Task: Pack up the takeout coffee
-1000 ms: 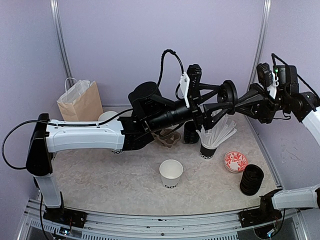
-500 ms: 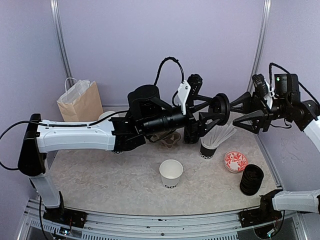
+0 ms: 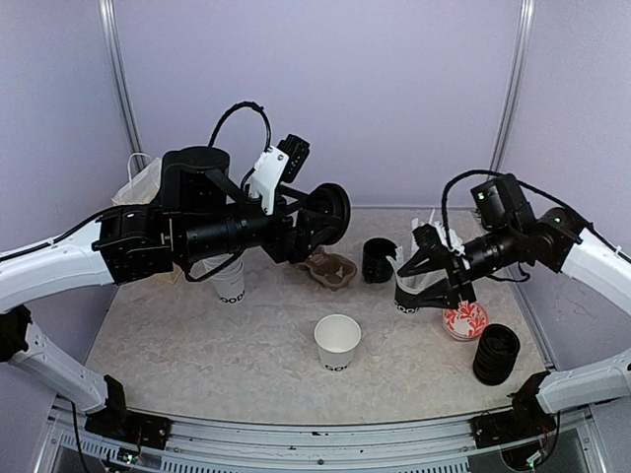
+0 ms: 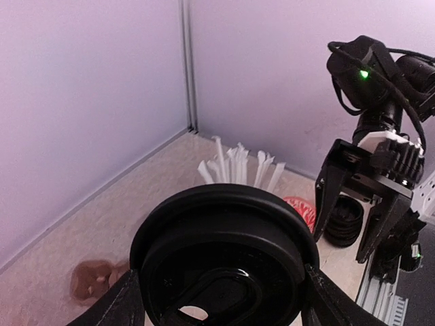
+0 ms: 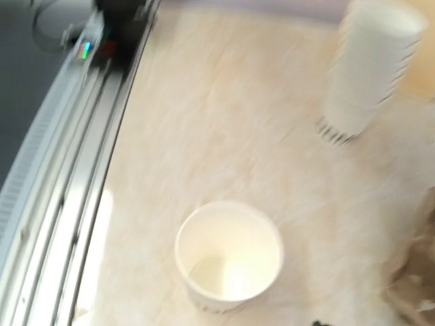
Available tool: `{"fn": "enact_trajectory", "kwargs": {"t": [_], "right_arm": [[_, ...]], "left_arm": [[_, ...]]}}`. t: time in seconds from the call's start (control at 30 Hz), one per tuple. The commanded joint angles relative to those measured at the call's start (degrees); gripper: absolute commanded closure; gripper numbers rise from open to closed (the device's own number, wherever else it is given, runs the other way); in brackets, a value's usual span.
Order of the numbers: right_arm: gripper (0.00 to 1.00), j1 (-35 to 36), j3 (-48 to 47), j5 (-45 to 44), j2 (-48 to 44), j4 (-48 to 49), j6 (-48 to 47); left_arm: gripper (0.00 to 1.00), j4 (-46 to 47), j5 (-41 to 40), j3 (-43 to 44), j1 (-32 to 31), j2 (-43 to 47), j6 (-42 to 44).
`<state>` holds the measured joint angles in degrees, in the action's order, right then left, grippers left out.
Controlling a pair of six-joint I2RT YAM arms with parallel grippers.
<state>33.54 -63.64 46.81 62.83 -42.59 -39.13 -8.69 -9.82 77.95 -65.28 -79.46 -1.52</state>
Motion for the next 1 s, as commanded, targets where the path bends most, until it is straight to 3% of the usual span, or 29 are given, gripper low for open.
{"fn": "enact_trajectory", "kwargs": {"t": [0.0, 0.23, 0.57, 0.97], "right_arm": [[0.43, 7.85, 0.66, -13.95, 5.67, -2.73, -6.53], [0.35, 16.13, 1.34, -32.11, 15.99, 5.63, -3.23], [0.23, 17.17, -1.01, -36.26, 27.85, 6.9, -1.66], [0.28, 20.22, -4.12, -21.29, 34.64, 7.15, -3.48]], "left_arm": [[0.28, -12.47, -7.76, -2.1, 0.32, 4.99, -3.42], [0.29, -20.2, -7.91, -1.67, 0.57, 9.77, -5.83], [0.29, -25.18, -8.72, -2.39, 0.55, 12.75, -6.4], [0.29, -28.25, -7.87, -2.52, 0.58, 15.33, -5.68]]}}
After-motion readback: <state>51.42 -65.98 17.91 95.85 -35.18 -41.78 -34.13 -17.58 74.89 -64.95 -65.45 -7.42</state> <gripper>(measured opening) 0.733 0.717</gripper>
